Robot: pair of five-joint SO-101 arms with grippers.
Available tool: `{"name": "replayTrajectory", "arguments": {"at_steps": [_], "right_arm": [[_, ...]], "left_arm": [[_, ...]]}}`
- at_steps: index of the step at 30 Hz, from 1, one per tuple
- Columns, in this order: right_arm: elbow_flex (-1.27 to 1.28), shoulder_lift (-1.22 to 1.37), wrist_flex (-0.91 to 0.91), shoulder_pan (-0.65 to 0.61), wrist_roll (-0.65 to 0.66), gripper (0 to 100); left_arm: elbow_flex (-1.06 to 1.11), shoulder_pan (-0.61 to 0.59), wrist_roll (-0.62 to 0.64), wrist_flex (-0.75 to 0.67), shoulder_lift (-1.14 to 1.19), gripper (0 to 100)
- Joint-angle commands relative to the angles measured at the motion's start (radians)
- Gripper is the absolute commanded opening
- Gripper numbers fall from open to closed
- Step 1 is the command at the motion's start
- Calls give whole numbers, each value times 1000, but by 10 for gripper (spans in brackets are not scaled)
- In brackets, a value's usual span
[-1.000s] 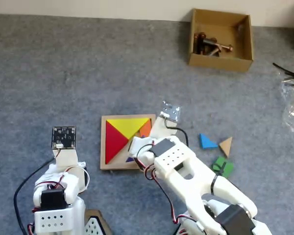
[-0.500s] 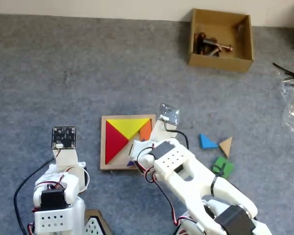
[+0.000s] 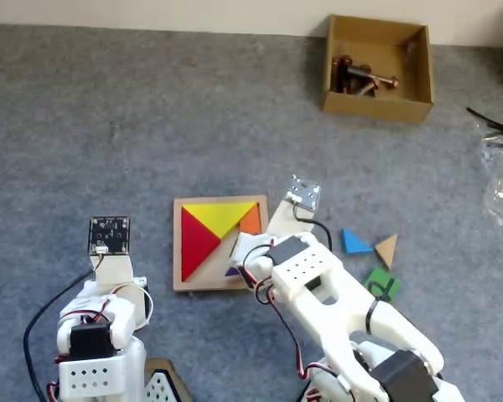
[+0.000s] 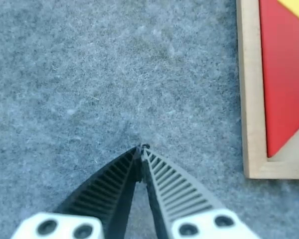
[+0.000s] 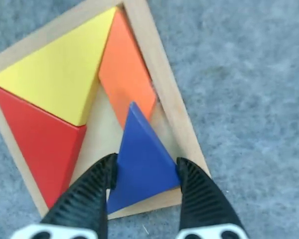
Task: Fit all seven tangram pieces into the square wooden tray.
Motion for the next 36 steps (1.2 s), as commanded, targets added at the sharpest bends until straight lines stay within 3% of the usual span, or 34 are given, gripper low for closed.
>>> {"name": "replayTrajectory", "arguments": {"at_steps": [1, 15, 21, 28, 36], "right_arm": [[-7, -42, -12, 27, -6, 6], [-27, -44, 1, 24, -9, 6], [-188, -42, 231, 24, -12, 6], [-197, -41, 237, -30, -12, 6], [-191, -30, 209, -31, -103, 6]], "left_arm": [[21, -8, 2, 8, 7, 5], [21, -8, 2, 8, 7, 5], [21, -8, 2, 8, 7, 5], [21, -8, 2, 8, 7, 5], [21, -8, 2, 8, 7, 5]]}}
